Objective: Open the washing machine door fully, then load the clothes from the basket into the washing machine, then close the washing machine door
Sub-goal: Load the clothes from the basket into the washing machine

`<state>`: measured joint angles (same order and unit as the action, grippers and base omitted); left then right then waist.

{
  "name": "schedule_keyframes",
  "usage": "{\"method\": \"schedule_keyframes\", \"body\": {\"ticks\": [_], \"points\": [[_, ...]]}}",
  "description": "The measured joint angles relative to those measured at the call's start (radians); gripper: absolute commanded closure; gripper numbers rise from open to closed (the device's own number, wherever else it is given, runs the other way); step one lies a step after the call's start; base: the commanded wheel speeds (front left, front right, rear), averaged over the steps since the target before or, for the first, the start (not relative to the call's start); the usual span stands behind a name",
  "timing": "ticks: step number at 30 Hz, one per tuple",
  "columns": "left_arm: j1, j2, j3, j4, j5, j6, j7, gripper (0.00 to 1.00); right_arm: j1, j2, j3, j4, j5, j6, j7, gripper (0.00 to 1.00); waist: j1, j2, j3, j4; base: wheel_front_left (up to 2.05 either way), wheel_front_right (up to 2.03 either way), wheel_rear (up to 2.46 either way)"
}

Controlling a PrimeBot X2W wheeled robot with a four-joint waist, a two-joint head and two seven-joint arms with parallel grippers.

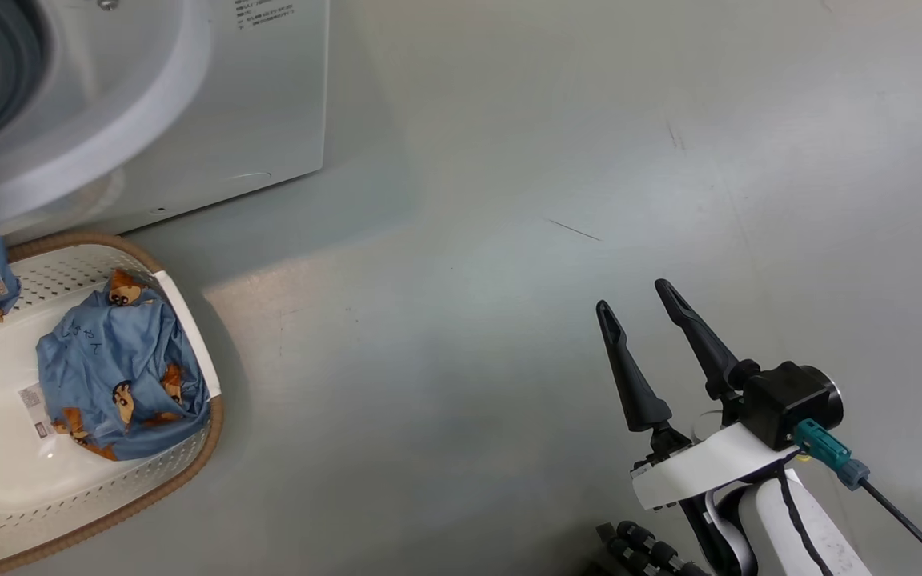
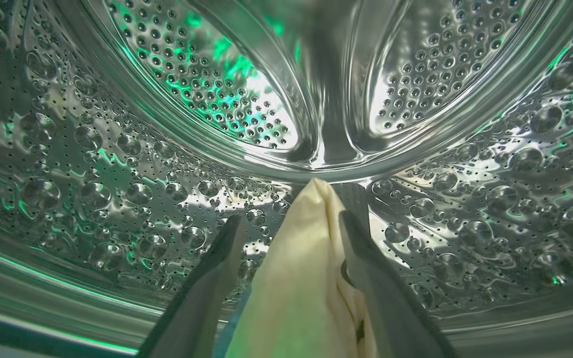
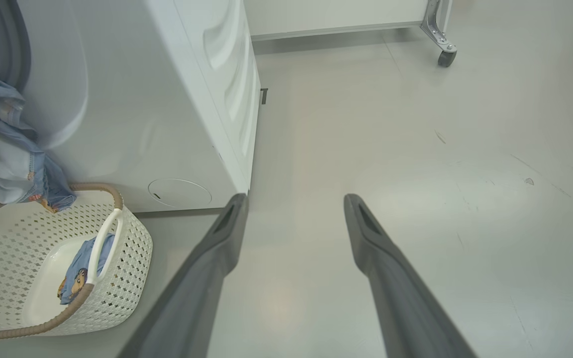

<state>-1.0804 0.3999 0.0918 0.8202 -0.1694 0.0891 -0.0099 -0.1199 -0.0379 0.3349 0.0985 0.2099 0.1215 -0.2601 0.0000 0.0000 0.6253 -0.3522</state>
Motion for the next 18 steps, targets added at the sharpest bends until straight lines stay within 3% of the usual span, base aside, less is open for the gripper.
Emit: {"method": "schedule_keyframes", "body": {"ticks": [6, 18], "points": [[-0.010, -0.040, -0.005, 0.004, -0.009, 0.001, -0.009, 0.00, -0.001, -0.001, -0.024, 0.000, -0.002, 0.000, 0.000, 0.00, 0.0000, 0.0000, -0.004, 0.033, 0.00, 0.00, 0.00], [0.032, -0.191, -0.040, -0.066, -0.044, -0.010, -0.084, 0.00, -0.036, -0.002, -0.104, -0.002, -0.037, -0.001, 0.000, 0.00, 0.0000, 0.0000, -0.004, 0.123, 0.00, 0.00, 0.00]]}}
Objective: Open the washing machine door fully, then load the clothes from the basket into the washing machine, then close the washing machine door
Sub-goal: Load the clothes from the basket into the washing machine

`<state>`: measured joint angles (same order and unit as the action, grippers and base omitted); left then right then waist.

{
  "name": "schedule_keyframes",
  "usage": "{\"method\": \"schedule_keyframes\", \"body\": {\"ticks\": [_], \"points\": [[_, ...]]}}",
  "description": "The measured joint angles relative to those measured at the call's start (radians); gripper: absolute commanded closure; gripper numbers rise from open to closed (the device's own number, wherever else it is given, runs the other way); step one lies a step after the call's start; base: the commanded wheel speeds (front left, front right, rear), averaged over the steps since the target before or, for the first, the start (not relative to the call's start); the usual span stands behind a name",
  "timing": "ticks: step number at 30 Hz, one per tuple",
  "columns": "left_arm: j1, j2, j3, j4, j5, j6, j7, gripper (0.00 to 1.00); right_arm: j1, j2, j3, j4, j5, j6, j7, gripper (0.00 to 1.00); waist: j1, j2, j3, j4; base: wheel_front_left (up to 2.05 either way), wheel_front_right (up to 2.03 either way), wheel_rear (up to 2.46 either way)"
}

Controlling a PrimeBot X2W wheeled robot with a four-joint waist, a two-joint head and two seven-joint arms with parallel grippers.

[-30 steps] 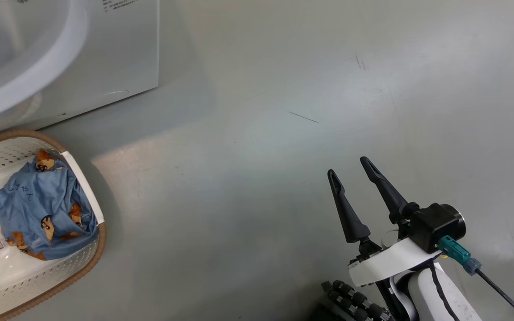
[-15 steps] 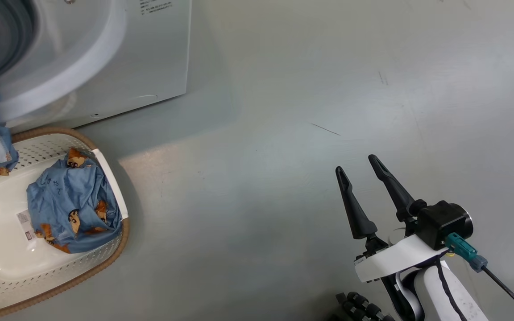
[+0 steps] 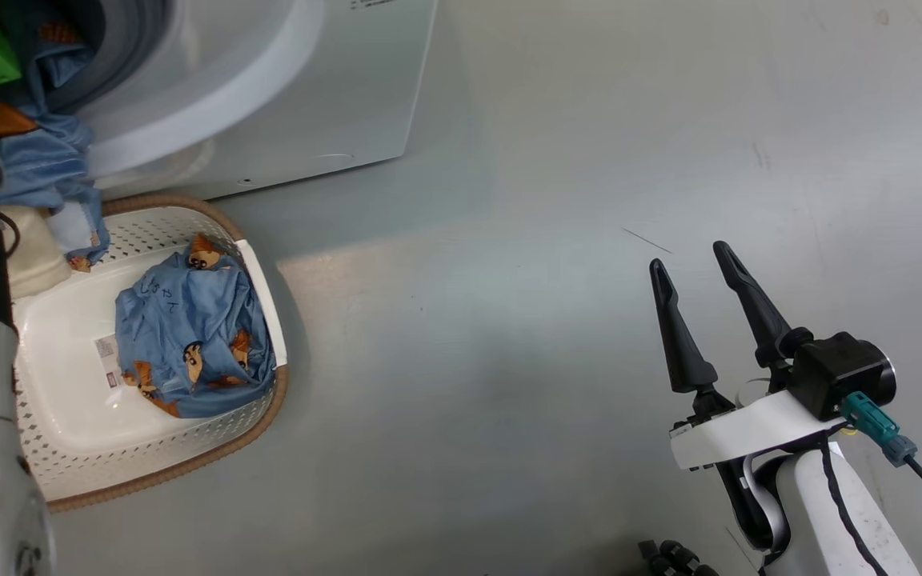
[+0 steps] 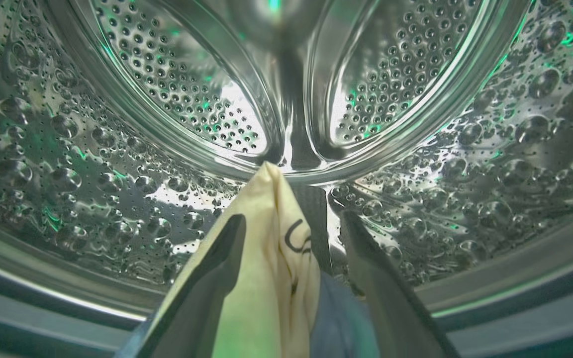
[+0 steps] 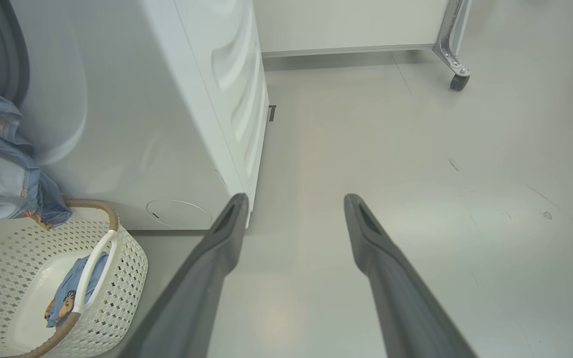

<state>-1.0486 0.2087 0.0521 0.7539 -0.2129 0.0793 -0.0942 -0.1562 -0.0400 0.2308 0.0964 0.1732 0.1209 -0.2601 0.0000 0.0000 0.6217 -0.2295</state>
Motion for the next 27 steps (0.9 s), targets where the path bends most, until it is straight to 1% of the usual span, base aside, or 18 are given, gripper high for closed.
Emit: {"method": "schedule_keyframes", "body": {"ticks": [2, 5, 11, 15, 22, 27], "points": [[0.043, -0.032, -0.014, -0.024, -0.007, -0.006, -0.025, 0.00, 0.000, 0.000, -0.013, 0.000, -0.006, 0.000, 0.000, 0.00, 0.0000, 0.0000, -0.001, 0.029, 0.00, 0.00, 0.00], [0.091, -0.056, -0.022, -0.040, -0.011, -0.010, -0.045, 0.00, -0.001, 0.000, -0.026, 0.000, -0.012, 0.000, 0.000, 0.00, 0.0000, 0.0000, -0.004, 0.058, 0.00, 0.00, 0.00], [0.182, -0.078, -0.020, -0.090, -0.023, -0.010, -0.088, 0.00, -0.002, -0.001, -0.044, 0.000, -0.029, 0.000, 0.000, 0.00, 0.0000, 0.0000, -0.014, 0.111, 0.00, 0.00, 0.00], [0.251, -0.103, -0.017, -0.123, -0.035, -0.010, -0.104, 0.00, -0.002, -0.001, -0.049, 0.000, -0.036, 0.000, 0.000, 0.00, 0.0000, 0.0000, -0.021, 0.140, 0.00, 0.00, 0.00], [0.368, -0.108, -0.005, -0.192, -0.059, -0.012, -0.124, 0.00, -0.003, -0.002, -0.048, 0.003, -0.045, 0.000, 0.000, 0.00, 0.0000, 0.0000, -0.032, 0.163, 0.00, 0.00, 0.00], [0.481, -0.140, -0.005, -0.240, -0.071, -0.022, -0.128, 0.00, -0.003, -0.003, -0.051, 0.007, -0.050, 0.000, 0.000, 0.00, 0.0000, 0.0000, -0.038, 0.169, 0.00, 0.00, 0.00]]}}
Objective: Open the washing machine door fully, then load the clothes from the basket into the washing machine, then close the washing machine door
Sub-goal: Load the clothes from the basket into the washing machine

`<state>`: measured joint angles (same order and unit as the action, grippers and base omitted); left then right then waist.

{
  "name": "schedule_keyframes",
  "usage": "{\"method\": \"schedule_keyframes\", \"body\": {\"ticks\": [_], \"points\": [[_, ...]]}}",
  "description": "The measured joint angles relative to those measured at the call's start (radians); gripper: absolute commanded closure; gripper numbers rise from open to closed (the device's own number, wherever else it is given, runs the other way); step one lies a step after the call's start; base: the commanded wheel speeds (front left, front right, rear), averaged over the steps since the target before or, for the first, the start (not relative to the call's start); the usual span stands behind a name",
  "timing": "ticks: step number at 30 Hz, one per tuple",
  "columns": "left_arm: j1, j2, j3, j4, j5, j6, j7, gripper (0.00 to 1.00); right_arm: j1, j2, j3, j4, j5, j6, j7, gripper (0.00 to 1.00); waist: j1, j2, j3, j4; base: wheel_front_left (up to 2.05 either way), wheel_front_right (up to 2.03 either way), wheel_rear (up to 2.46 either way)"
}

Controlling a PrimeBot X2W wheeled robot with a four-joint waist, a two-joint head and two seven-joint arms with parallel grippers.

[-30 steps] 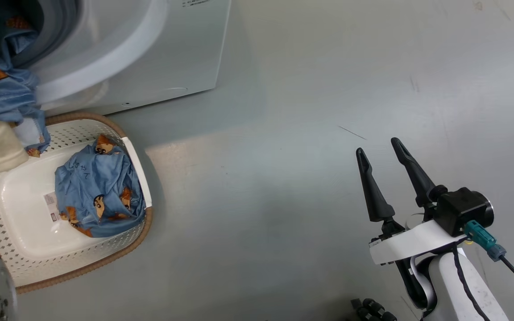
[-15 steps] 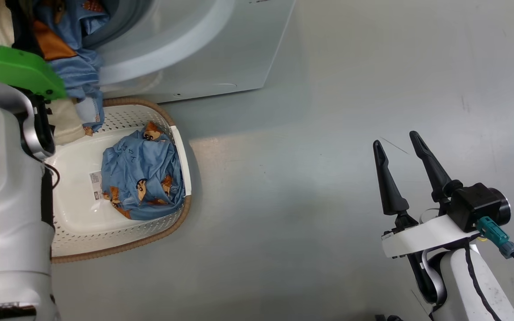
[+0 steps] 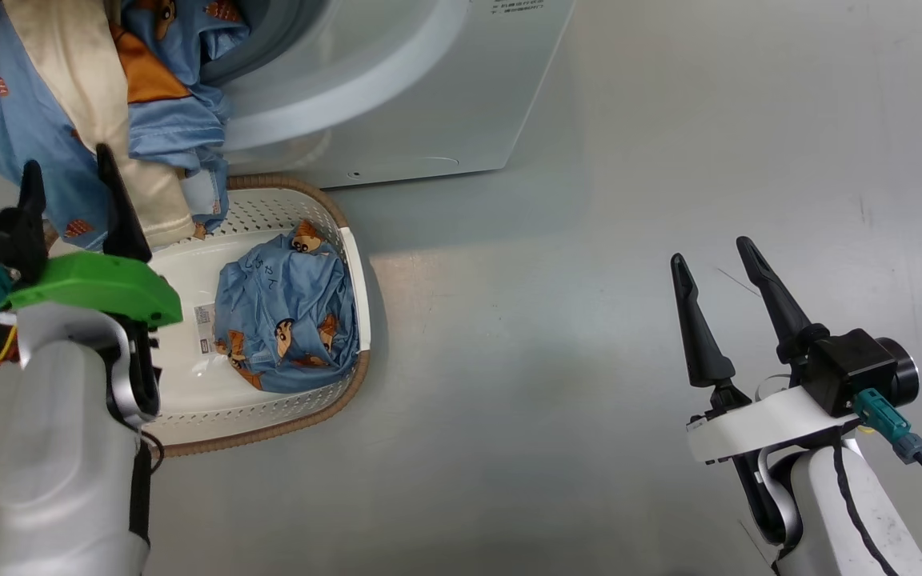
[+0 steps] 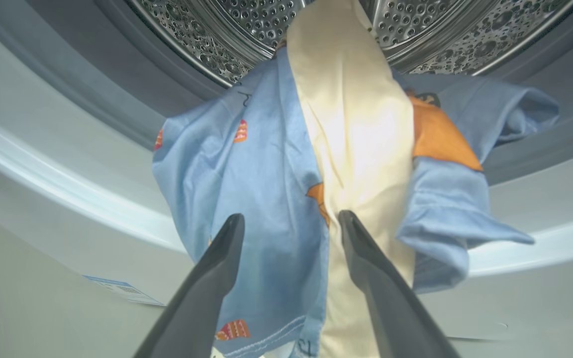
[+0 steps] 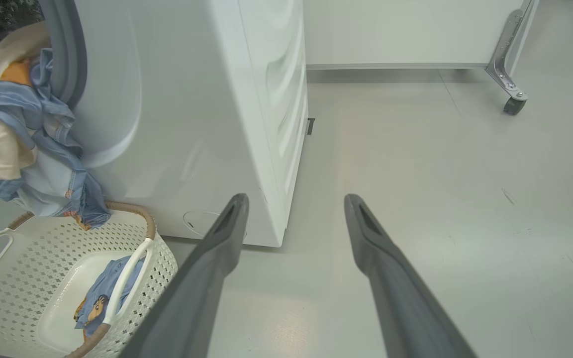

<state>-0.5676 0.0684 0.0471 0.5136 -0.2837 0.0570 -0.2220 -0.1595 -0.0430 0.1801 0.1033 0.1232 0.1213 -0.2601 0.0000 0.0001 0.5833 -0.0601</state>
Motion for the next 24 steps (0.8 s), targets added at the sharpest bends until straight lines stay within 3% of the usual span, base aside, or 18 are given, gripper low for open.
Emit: {"method": "schedule_keyframes", "body": {"ticks": [7, 24], "points": [[0.148, -0.017, -0.051, -0.068, 0.002, -0.023, -0.009, 0.00, 0.000, -0.004, -0.009, 0.003, -0.003, 0.000, 0.000, 0.00, 0.0000, 0.0000, -0.016, 0.008, 0.00, 0.00, 0.00], [0.370, -0.022, -0.035, -0.264, -0.039, -0.002, -0.018, 0.00, 0.004, -0.023, -0.019, 0.004, -0.013, 0.001, 0.000, 0.00, 0.0000, 0.0000, -0.043, 0.024, 0.00, 0.00, 0.00]]}}
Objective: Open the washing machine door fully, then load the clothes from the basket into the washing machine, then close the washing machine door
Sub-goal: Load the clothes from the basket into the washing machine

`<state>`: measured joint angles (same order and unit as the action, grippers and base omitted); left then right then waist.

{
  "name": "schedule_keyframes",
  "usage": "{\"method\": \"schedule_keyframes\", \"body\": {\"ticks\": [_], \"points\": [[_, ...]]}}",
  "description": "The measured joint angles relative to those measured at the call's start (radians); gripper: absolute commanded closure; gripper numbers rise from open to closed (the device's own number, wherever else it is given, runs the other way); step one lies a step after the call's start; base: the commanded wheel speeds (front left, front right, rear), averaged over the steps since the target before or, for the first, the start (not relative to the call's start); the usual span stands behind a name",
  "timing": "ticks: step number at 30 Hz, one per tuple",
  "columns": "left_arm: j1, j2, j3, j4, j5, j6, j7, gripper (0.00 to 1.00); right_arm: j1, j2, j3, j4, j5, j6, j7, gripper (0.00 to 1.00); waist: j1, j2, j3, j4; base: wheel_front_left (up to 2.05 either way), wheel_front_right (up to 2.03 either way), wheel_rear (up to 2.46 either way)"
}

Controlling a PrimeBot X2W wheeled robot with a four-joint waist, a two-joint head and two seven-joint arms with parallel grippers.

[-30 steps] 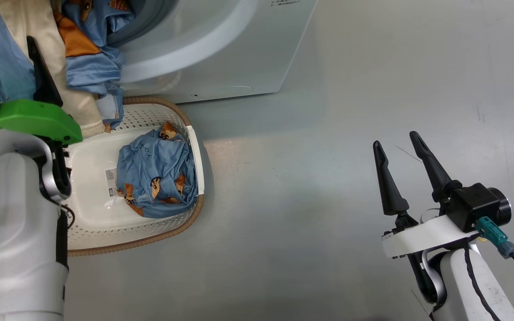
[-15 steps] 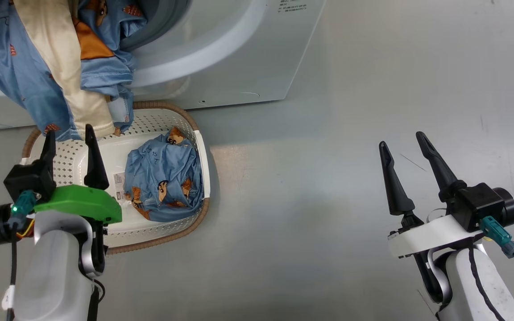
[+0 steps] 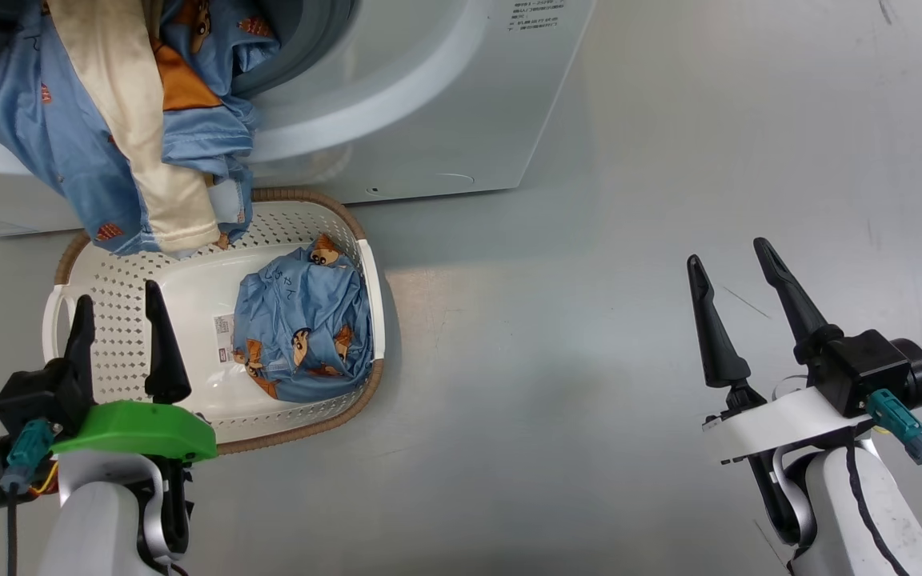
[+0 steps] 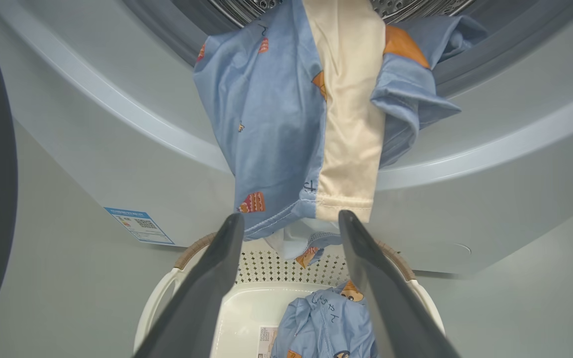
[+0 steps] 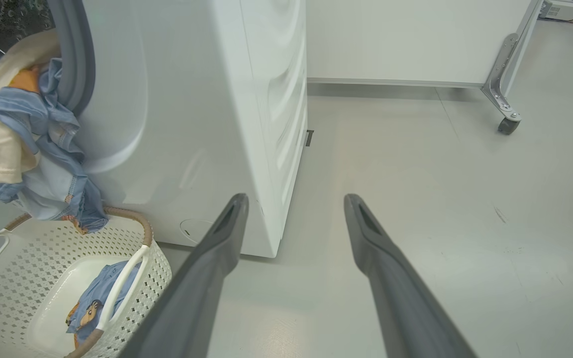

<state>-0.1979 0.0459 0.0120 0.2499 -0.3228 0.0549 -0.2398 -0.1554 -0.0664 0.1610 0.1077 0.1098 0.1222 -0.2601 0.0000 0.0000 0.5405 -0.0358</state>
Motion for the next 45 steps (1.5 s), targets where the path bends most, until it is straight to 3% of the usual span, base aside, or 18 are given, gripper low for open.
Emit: {"method": "schedule_keyframes", "body": {"ticks": [15, 26, 45], "points": [[0.037, -0.001, -0.017, -0.067, -0.040, -0.010, 0.029, 0.00, 0.000, 0.001, 0.025, 0.000, -0.006, 0.000, 0.000, 0.00, 0.0000, 0.0000, 0.003, -0.023, 0.00, 0.00, 0.00], [-0.027, 0.010, -0.006, -0.067, -0.037, -0.006, 0.064, 0.00, 0.000, 0.003, 0.037, -0.005, -0.006, 0.000, 0.000, 0.00, 0.0000, 0.0000, 0.027, -0.061, 0.00, 0.00, 0.00], [-0.206, 0.086, 0.057, 0.099, -0.040, 0.012, 0.125, 0.00, -0.004, 0.005, 0.036, -0.035, -0.007, 0.000, 0.000, 0.00, 0.0000, 0.0000, 0.116, -0.133, 0.00, 0.00, 0.00]]}}
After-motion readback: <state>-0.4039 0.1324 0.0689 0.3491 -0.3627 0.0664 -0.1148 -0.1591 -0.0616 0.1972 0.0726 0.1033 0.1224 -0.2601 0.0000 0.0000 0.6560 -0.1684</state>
